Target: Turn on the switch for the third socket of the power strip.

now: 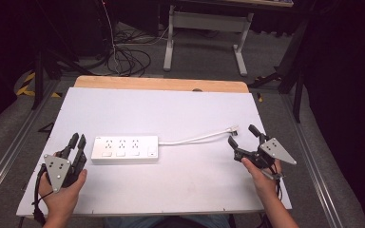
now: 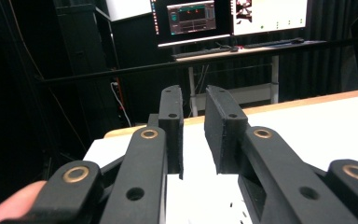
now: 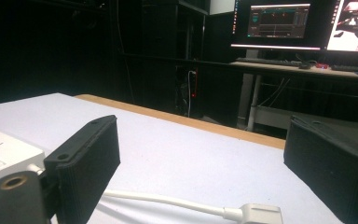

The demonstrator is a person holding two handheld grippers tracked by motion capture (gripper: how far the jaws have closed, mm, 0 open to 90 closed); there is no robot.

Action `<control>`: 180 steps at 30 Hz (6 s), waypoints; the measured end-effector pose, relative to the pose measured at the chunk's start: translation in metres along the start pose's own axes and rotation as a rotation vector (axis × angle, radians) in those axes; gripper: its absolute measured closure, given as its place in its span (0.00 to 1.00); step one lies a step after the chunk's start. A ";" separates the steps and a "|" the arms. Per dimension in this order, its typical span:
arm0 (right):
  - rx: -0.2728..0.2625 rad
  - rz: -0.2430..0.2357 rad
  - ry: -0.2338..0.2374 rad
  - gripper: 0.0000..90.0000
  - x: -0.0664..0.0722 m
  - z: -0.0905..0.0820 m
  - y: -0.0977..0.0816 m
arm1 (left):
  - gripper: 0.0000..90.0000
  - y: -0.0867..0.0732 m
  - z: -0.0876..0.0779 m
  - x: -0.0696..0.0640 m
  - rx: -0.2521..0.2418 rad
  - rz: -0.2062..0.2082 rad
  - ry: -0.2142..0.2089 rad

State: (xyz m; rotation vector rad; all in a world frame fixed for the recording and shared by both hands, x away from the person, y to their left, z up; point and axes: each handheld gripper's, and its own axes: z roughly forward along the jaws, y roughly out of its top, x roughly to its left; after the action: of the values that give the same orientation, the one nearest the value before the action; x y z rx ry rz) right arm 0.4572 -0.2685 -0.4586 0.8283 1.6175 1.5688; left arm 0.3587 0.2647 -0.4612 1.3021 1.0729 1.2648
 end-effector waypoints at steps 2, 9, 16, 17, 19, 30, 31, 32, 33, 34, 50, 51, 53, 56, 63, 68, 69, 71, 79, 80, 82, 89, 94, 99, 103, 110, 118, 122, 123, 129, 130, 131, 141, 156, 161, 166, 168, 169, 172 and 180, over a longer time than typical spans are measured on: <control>-0.001 -0.002 0.001 0.12 0.000 0.000 0.000 | 0.87 0.000 0.000 0.000 0.002 0.001 0.000; 0.002 0.001 0.002 0.13 0.000 0.000 0.000 | 0.91 0.000 0.000 0.001 0.008 -0.002 -0.013; 0.004 0.001 0.003 0.13 0.000 0.000 0.000 | 0.98 0.001 0.001 0.002 0.030 -0.014 -0.031; 0.005 0.002 0.003 0.13 0.000 0.000 0.000 | 0.98 0.001 0.001 0.002 0.037 -0.012 -0.032; 0.005 0.002 0.003 0.13 0.000 0.000 0.000 | 0.99 0.001 0.002 0.002 0.047 -0.012 -0.039; 0.010 -0.001 0.007 0.13 0.000 0.000 0.000 | 1.00 0.003 0.006 0.000 0.103 -0.001 -0.094; 0.009 -0.002 0.006 0.13 0.000 0.000 0.000 | 1.00 0.003 0.007 -0.001 0.106 0.005 -0.098; 0.009 -0.002 0.007 0.13 0.000 0.000 0.000 | 1.00 0.003 0.007 -0.001 0.114 0.003 -0.105; 0.009 -0.002 0.008 0.13 0.001 0.000 0.000 | 1.00 0.003 0.008 -0.001 0.122 0.002 -0.114; 0.009 -0.002 0.007 0.13 0.000 0.000 0.000 | 1.00 0.003 0.009 0.000 0.129 0.004 -0.122; 0.017 -0.003 -0.001 0.14 0.000 -0.004 -0.001 | 1.00 0.001 0.023 -0.004 0.225 -0.001 -0.198; 0.014 -0.004 0.000 0.14 0.000 -0.004 -0.001 | 1.00 0.001 0.023 -0.004 0.230 -0.002 -0.203; 0.013 -0.006 0.000 0.14 0.000 -0.004 -0.001 | 1.00 0.000 0.024 -0.005 0.240 -0.001 -0.208; 0.015 -0.003 0.000 0.14 0.000 -0.004 -0.001 | 1.00 0.000 0.025 -0.004 0.250 0.010 -0.213; 0.018 -0.002 0.003 0.14 0.001 -0.004 -0.001 | 1.00 -0.003 0.031 -0.008 0.286 0.031 -0.228; 0.020 -0.007 0.000 0.15 0.001 -0.004 -0.001 | 1.00 -0.004 0.033 -0.012 0.302 0.037 -0.239; 0.020 -0.005 0.000 0.15 0.001 -0.004 -0.001 | 1.00 -0.004 0.033 -0.012 0.307 0.036 -0.243; 0.018 -0.006 0.000 0.15 0.000 -0.004 -0.001 | 1.00 -0.005 0.034 -0.012 0.316 0.043 -0.248; 0.021 -0.007 0.001 0.15 0.001 -0.004 -0.001 | 1.00 -0.008 0.038 -0.017 0.388 0.036 -0.281; 0.020 -0.007 0.001 0.15 0.001 -0.004 -0.001 | 1.00 -0.008 0.038 -0.018 0.393 0.042 -0.282; 0.019 -0.006 0.002 0.15 0.001 -0.004 -0.001 | 1.00 -0.009 0.039 -0.019 0.406 0.040 -0.287; 0.021 -0.004 0.002 0.15 0.001 -0.004 -0.001 | 1.00 -0.010 0.041 -0.020 0.421 0.043 -0.294; 0.020 -0.005 0.004 0.15 0.001 -0.004 -0.001 | 1.00 -0.011 0.042 -0.020 0.437 0.048 -0.299; 0.019 -0.004 0.002 0.15 0.001 -0.004 -0.001 | 1.00 -0.012 0.043 -0.021 0.456 0.043 -0.304; 0.019 -0.005 0.003 0.15 0.001 -0.004 -0.001 | 1.00 -0.012 0.045 -0.023 0.477 0.039 -0.312; 0.019 -0.005 0.004 0.16 0.001 -0.004 -0.001 | 1.00 -0.014 0.047 -0.024 0.510 0.036 -0.322; 0.019 -0.005 0.004 0.16 0.001 -0.003 -0.001 | 1.00 -0.016 0.048 -0.025 0.547 0.042 -0.338; 0.019 -0.005 0.004 0.16 0.001 -0.003 -0.001 | 1.00 -0.016 0.049 -0.026 0.559 0.047 -0.341; 0.019 -0.006 0.004 0.16 0.001 -0.003 -0.001 | 1.00 -0.016 0.049 -0.026 0.561 0.046 -0.342; 0.020 -0.006 0.002 0.16 0.001 -0.004 -0.001 | 1.00 -0.017 0.050 -0.025 0.571 0.047 -0.335; 0.019 -0.006 0.004 0.16 0.001 -0.003 -0.001 | 1.00 -0.017 0.050 -0.026 0.574 0.044 -0.337; 0.019 -0.006 0.004 0.16 0.001 -0.003 -0.001 | 1.00 -0.017 0.050 -0.026 0.575 0.044 -0.336; 0.019 -0.006 0.004 0.16 0.001 -0.003 -0.001 | 1.00 -0.018 0.051 -0.025 0.585 0.050 -0.337; 0.021 0.005 0.004 0.13 0.001 -0.003 -0.001 | 1.00 -0.019 0.052 -0.025 0.597 0.056 -0.339; 0.024 0.005 0.004 0.13 0.001 -0.003 -0.001 | 1.00 -0.020 0.052 -0.025 0.602 0.062 -0.340; 0.021 0.004 0.003 0.13 0.000 -0.003 -0.001 | 1.00 -0.020 0.052 -0.025 0.603 0.059 -0.342; 0.022 0.005 0.003 0.13 0.000 -0.003 -0.001 | 1.00 -0.020 0.052 -0.025 0.601 0.058 -0.343; 0.023 0.004 0.002 0.13 0.001 -0.003 -0.001 | 1.00 -0.020 0.052 -0.025 0.601 0.059 -0.340; 0.021 0.001 -0.002 0.13 0.000 -0.004 -0.001 | 1.00 -0.022 0.052 -0.027 0.613 0.059 -0.346; 0.018 0.009 -0.002 0.13 0.000 -0.005 0.000 | 1.00 -0.023 0.050 -0.029 0.606 0.062 -0.341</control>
State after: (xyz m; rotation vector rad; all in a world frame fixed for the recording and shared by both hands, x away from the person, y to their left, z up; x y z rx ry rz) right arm 0.4532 -0.2712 -0.4585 0.8472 1.6315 1.5608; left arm 0.4081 0.2353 -0.4858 1.9356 1.2151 0.7316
